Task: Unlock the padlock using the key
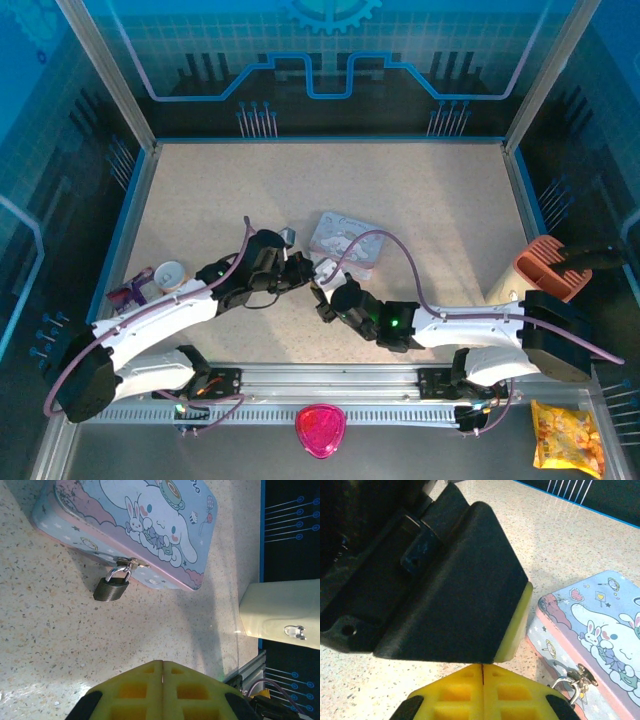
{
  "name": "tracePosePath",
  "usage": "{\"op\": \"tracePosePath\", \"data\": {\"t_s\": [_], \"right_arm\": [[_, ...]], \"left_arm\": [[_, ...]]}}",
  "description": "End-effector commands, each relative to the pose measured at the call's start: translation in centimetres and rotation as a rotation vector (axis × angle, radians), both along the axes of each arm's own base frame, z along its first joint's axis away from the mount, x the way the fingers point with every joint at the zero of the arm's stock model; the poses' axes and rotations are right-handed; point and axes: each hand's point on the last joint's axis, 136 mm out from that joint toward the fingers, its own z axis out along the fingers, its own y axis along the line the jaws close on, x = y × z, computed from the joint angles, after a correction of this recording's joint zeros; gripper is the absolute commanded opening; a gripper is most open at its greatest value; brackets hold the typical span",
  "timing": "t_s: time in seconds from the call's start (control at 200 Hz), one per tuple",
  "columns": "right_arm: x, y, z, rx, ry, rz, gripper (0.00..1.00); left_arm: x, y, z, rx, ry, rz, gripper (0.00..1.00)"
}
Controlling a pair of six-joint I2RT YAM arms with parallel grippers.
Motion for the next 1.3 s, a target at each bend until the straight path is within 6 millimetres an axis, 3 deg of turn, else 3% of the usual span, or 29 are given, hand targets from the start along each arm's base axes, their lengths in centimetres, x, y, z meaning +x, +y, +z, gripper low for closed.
{"op": "tracePosePath", "data": {"t_s": [0.0, 0.065, 0.155, 0.26, 0.42, 0.55, 0.836, 1.296], "right_arm": [[0.2, -0.3, 1.3, 0.054, 0.03, -0.037, 0.26], [0.5, -1.0, 1.3, 0.096, 0.101, -0.057, 0.37], [1.1, -2.6, 1.2, 0.201, 0.238, -0.091, 0.4], [1.5, -3.7, 1.9, 0.402, 0.353, -0.098, 0.44], [2.5, -5.5, 3.2, 0.738, 0.472, -0.122, 0.48], [2.7, -5.7, 5.3, 0.933, 0.507, -0.075, 0.5], [2.1, -4.8, 8.6, 1.052, 0.454, 0.095, 0.54], [1.9, -4.1, 9.5, 1.011, 0.424, 0.178, 0.49]], "left_arm": [[1.1, 0.0, 1.4, 0.022, -0.081, -0.009, 0.0], [2.0, 0.4, 1.6, 0.019, -0.121, 0.004, 0.0], [3.3, 1.4, 1.8, 0.007, -0.189, 0.036, 0.0], [4.5, 1.4, 3.8, -0.051, -0.334, 0.022, 0.0], [4.5, 0.2, 6.7, -0.119, -0.52, -0.06, 0.0], [3.8, -0.6, 8.7, -0.222, -0.615, -0.106, 0.0], [2.7, -1.9, 10.8, -0.331, -0.69, -0.178, 0.0], [1.1, -3.1, 11.6, -0.372, -0.684, -0.277, 0.0]]}}
